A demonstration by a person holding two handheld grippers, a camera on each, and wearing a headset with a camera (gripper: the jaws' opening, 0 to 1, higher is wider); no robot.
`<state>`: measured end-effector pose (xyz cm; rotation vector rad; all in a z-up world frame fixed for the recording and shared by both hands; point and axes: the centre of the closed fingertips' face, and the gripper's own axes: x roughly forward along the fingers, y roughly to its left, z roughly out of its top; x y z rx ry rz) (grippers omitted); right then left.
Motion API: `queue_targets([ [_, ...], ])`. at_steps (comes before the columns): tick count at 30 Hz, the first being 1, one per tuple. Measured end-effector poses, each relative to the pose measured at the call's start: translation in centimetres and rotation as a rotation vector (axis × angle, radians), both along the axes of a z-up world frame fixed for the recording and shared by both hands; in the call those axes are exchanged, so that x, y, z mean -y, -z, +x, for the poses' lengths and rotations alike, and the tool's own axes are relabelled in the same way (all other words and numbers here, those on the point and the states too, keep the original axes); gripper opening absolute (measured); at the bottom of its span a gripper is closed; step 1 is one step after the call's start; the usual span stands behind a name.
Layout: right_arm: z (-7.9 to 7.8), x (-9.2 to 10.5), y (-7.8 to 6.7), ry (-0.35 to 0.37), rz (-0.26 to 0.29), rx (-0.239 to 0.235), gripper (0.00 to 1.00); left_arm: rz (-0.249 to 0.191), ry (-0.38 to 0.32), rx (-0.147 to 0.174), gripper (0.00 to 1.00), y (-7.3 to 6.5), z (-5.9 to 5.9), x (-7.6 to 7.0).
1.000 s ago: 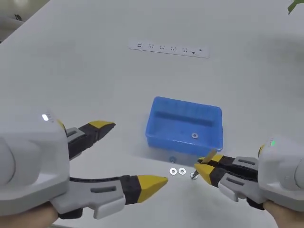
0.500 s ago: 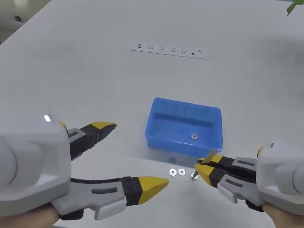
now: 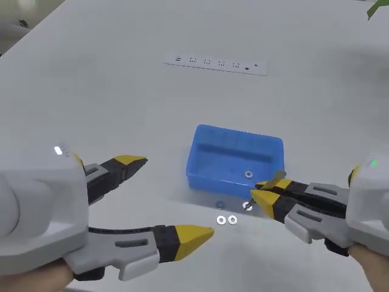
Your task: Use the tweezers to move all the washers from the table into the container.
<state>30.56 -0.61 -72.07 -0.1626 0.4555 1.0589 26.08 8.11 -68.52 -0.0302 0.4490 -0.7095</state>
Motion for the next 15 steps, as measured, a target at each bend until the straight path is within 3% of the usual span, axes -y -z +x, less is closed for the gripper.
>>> queue_targets([
  [15, 2.2, -0.4, -2.0, 0.014, 0.036, 0.032, 0.02, 0.002, 0.0, -0.007, 0.84, 0.2, -0.1, 0.0],
])
